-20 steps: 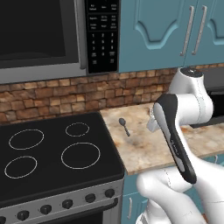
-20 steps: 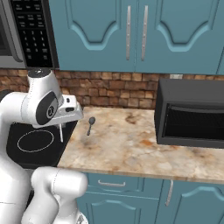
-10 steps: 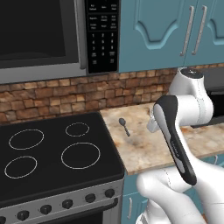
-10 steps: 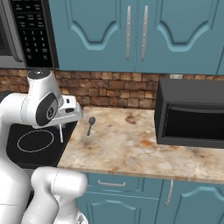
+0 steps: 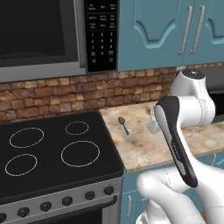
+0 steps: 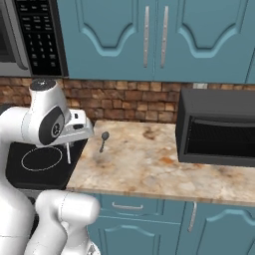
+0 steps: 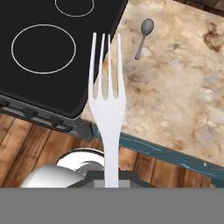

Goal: Organize the utensils by type. Pick up the wooden spoons from the counter and place them in the open cabinet. Then pick up the metallic utensils from the counter and place them in the open drawer.

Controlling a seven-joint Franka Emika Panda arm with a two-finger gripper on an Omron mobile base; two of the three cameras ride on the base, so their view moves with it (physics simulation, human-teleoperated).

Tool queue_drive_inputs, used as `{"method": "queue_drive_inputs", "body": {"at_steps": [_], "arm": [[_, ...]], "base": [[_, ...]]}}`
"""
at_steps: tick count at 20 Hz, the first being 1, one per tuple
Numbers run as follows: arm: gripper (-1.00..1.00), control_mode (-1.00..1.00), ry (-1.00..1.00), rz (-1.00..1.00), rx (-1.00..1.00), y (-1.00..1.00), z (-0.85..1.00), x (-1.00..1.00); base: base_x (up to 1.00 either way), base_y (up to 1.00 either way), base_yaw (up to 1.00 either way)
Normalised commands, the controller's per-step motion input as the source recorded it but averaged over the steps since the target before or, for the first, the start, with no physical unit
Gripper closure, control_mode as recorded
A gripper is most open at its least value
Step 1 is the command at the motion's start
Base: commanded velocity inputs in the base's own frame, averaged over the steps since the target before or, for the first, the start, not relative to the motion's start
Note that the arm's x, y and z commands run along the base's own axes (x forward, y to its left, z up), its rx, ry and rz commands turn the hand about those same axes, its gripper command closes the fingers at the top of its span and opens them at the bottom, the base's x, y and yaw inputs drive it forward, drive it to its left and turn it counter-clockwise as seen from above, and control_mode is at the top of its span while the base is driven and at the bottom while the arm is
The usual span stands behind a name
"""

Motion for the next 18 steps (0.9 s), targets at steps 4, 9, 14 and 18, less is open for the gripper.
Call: {"method": "queue_drive_inputs", "body": {"at_steps": [4, 9, 14, 18], "arm": [[1.00, 1.00, 0.00, 0.00, 0.00, 0.00, 0.00, 0.00], [1.00, 1.00, 0.00, 0.00, 0.00, 0.00, 0.00, 0.00], [1.00, 1.00, 0.00, 0.00, 0.00, 0.00, 0.00, 0.00], [1.00, 1.00, 0.00, 0.00, 0.00, 0.00, 0.00, 0.00]], "base": [[-0.74, 0.00, 0.00], [-0.76, 0.00, 0.00], [-0.82, 0.00, 0.03], [-0.86, 0.14, 0.08]]}}
